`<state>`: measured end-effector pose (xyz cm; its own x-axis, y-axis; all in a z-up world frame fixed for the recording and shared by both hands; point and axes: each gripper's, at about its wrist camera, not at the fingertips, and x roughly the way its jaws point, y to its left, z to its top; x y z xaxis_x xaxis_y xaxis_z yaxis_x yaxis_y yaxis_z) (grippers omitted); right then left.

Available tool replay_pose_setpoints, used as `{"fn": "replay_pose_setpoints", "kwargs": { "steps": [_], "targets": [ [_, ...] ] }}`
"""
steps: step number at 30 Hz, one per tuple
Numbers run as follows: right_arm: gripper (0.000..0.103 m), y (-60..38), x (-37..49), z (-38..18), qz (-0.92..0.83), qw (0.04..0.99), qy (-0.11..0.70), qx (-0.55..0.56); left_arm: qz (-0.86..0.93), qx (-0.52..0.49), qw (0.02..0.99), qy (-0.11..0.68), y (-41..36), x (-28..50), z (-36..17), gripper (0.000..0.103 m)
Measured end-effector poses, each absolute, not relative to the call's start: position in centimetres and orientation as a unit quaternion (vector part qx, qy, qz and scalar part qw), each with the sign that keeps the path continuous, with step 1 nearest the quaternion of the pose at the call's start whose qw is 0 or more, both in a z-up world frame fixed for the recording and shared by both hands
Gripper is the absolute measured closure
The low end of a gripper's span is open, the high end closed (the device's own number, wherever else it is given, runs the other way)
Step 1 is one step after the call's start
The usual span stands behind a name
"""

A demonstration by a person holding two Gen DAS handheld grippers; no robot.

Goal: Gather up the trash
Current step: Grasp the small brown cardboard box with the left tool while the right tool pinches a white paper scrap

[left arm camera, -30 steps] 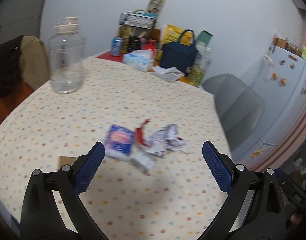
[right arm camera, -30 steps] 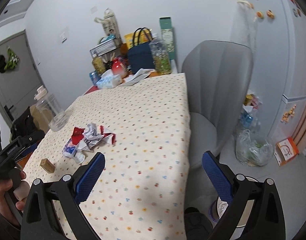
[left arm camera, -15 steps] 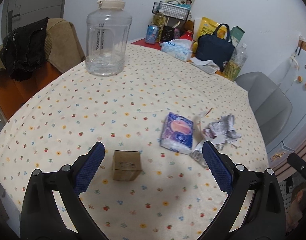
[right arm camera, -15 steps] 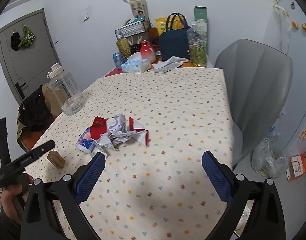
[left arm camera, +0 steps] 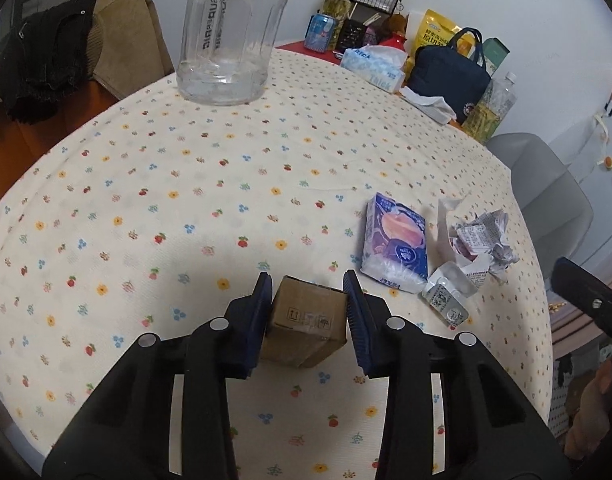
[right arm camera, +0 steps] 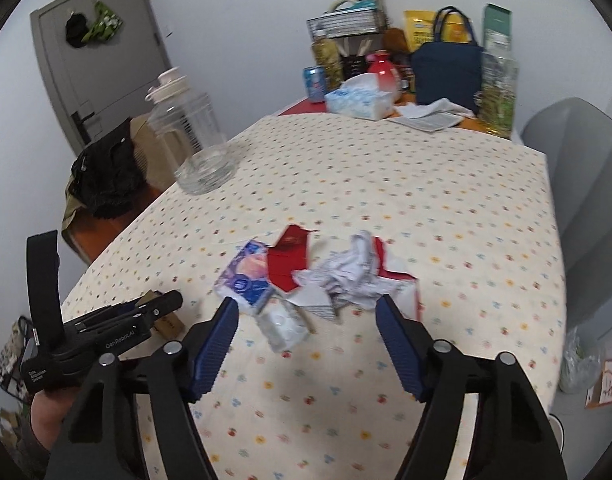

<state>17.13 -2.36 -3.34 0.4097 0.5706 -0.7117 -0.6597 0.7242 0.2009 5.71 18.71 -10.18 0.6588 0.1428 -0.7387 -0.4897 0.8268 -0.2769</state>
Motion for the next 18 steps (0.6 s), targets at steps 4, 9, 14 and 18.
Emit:
{"fn": "replay_pose_setpoints", "kwargs": {
  "steps": [4, 9, 14, 18],
  "targets": [
    [0.050, 0.8, 17.0, -3.7, 0.381, 0.827, 0.405, -0.081, 0.186, -0.238, 0.884, 0.357, 19.7, 5.2, -9.2, 0.066],
    [0.057, 3.2, 17.5, -4.2, 0.383, 0.820, 0.414, -0.094, 0.194, -0.243, 0.887, 0.341, 21.1, 4.5, -8.3, 0.066],
    [0.058, 5.5, 18.0, -5.3, 0.371, 0.820, 0.419, -0.122, 0.200, -0.250, 0.888, 0.331, 22.2, 3.9, -8.1, 0.066],
    [0.058, 6.8, 18.5, -6.1, 0.352, 0.823, 0.422, -0.139, 0.203, -0.252, 0.887, 0.329, 22.6, 3.6, -8.1, 0.066]
  ]
}}
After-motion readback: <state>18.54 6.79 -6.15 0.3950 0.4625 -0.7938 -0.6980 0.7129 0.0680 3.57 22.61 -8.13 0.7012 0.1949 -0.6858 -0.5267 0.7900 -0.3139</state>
